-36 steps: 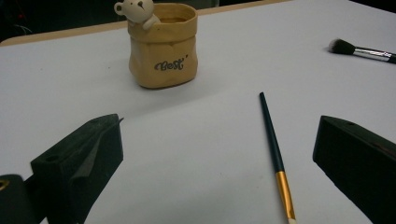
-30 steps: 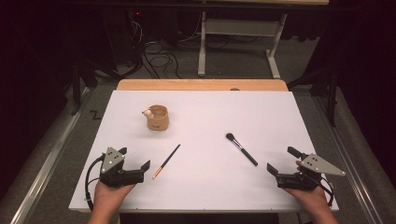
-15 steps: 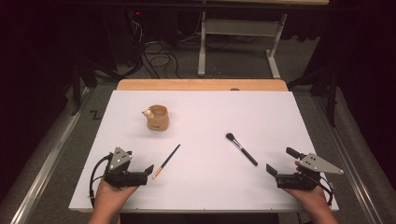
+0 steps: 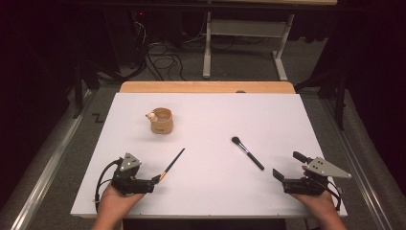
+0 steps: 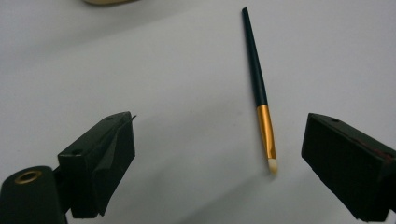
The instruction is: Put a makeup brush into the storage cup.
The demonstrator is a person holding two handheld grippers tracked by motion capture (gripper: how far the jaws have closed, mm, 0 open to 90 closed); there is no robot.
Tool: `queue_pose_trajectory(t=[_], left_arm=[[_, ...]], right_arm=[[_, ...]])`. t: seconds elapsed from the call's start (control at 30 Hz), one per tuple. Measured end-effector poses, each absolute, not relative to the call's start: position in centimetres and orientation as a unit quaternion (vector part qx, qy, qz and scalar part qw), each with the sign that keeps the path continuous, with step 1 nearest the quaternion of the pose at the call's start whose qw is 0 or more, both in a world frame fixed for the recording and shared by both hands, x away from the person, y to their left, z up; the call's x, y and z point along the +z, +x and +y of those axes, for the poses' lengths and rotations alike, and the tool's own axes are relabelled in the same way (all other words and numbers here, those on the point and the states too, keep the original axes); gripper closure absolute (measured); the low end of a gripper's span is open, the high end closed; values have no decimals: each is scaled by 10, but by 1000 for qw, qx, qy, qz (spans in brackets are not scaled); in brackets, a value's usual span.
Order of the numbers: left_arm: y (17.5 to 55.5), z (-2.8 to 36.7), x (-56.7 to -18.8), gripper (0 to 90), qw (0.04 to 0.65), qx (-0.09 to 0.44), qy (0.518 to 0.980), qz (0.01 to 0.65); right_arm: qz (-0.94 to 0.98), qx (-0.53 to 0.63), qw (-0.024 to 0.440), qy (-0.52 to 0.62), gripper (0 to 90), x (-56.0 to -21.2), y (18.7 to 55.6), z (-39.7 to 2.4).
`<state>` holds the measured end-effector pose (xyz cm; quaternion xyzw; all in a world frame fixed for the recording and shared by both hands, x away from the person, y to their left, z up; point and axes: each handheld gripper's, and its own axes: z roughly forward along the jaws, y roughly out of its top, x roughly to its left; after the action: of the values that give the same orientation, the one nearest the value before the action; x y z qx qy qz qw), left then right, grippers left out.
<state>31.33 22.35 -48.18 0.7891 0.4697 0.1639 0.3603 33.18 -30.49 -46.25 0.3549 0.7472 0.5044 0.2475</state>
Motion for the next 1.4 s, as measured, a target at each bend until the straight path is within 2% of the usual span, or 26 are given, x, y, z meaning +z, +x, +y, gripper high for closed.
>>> queue_pose_trajectory(t=[0.67,1.1,1.4], left_arm=[[333,198,-465,259,310,133,819,464],[354,189,-448,310,268,92,835,473],[364,177,-442,354,232,88,851,463]], right_arm=[[747,506,242,357,9,-463,334,-308],[763,505,232,331,10,-466,338,-296],[754,514,230,337,13,-466,334,-298]])
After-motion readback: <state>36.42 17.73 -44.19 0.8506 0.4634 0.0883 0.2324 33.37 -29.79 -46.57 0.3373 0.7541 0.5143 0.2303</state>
